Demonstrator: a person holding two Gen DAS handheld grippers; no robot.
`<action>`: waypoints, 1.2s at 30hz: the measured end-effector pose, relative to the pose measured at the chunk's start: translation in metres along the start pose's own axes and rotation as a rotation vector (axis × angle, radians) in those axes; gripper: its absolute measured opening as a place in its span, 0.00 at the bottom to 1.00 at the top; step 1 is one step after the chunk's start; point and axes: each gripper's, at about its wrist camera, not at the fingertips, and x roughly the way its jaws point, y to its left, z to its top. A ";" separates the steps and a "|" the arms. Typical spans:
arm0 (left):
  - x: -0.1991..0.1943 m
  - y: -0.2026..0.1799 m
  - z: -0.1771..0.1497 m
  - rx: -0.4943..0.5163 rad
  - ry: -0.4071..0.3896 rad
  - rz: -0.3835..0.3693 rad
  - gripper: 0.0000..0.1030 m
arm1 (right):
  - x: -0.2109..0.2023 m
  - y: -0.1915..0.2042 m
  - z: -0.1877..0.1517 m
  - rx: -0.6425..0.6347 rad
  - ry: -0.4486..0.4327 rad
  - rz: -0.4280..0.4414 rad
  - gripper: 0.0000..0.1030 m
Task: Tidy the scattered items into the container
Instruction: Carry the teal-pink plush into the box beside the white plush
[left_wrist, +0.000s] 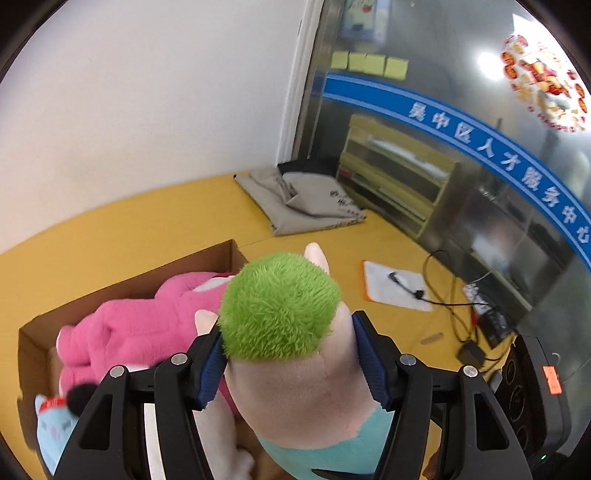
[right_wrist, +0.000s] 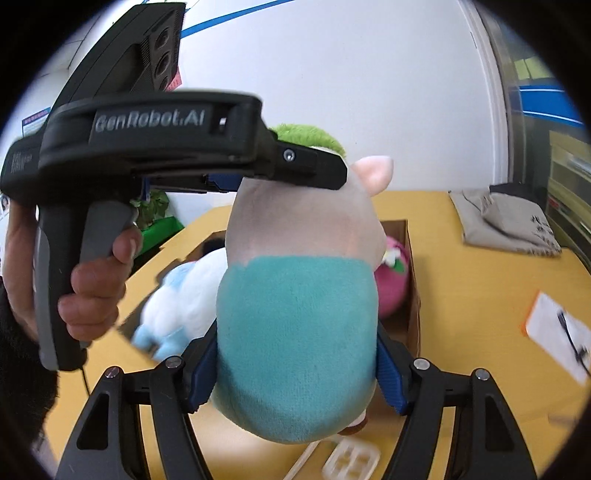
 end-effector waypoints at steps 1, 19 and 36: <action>0.012 0.004 0.000 -0.001 0.022 0.001 0.66 | 0.012 -0.007 -0.002 0.007 0.011 0.001 0.69; 0.110 0.007 -0.045 0.003 0.268 -0.058 0.67 | 0.028 -0.032 -0.032 0.141 0.267 -0.037 0.70; 0.082 -0.017 -0.047 0.038 0.229 -0.001 0.72 | 0.043 -0.024 -0.048 0.040 0.260 -0.133 0.55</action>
